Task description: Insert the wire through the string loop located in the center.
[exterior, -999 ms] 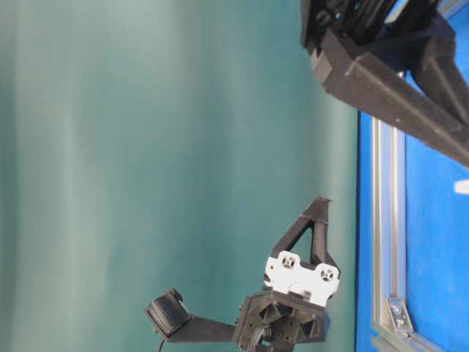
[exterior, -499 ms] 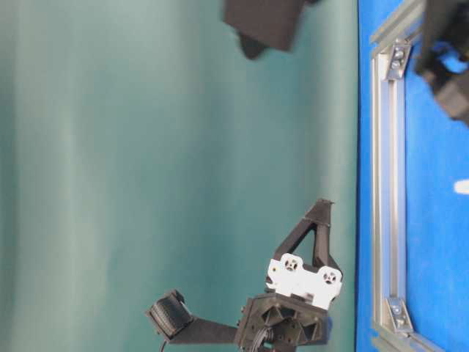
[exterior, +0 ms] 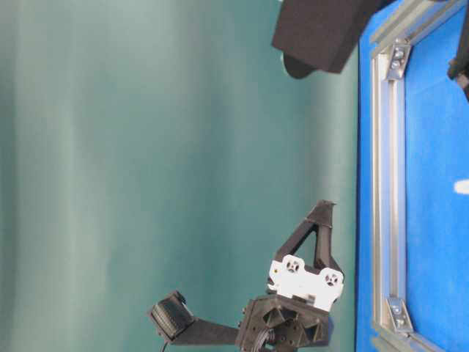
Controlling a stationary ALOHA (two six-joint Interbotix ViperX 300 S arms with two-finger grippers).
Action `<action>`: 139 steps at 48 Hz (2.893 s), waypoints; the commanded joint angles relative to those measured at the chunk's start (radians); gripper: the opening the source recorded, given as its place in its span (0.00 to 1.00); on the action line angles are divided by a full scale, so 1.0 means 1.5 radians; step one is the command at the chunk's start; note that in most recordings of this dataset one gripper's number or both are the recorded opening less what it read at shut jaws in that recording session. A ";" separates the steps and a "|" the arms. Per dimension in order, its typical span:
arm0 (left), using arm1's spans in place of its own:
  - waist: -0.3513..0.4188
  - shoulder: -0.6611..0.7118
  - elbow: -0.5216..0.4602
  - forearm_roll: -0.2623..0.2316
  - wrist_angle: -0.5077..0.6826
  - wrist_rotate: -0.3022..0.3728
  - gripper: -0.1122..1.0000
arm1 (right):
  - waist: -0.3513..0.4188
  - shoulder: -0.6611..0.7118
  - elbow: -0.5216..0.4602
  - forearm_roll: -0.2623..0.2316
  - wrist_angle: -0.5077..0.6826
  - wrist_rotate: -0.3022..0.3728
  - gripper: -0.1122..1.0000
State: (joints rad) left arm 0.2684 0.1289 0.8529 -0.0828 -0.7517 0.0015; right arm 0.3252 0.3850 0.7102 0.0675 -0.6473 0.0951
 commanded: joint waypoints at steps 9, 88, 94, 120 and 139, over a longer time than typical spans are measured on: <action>0.001 -0.022 0.003 0.002 -0.003 -0.002 0.10 | 0.001 -0.011 -0.006 0.000 -0.002 -0.004 0.28; 0.001 -0.021 -0.002 0.001 -0.004 -0.004 0.10 | 0.002 -0.153 0.001 -0.007 0.117 -0.020 0.07; 0.001 -0.021 -0.002 0.001 -0.004 -0.004 0.10 | 0.002 -0.153 0.001 -0.007 0.117 -0.020 0.07; 0.001 -0.021 -0.002 0.002 -0.004 -0.004 0.10 | 0.002 -0.153 0.001 -0.007 0.117 -0.020 0.07; 0.001 -0.021 -0.002 0.001 -0.004 -0.005 0.10 | 0.002 -0.153 0.002 -0.007 0.117 -0.019 0.07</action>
State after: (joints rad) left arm 0.2684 0.1258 0.8652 -0.0844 -0.7517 -0.0061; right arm 0.3267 0.1871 0.7179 0.0583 -0.4679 0.0660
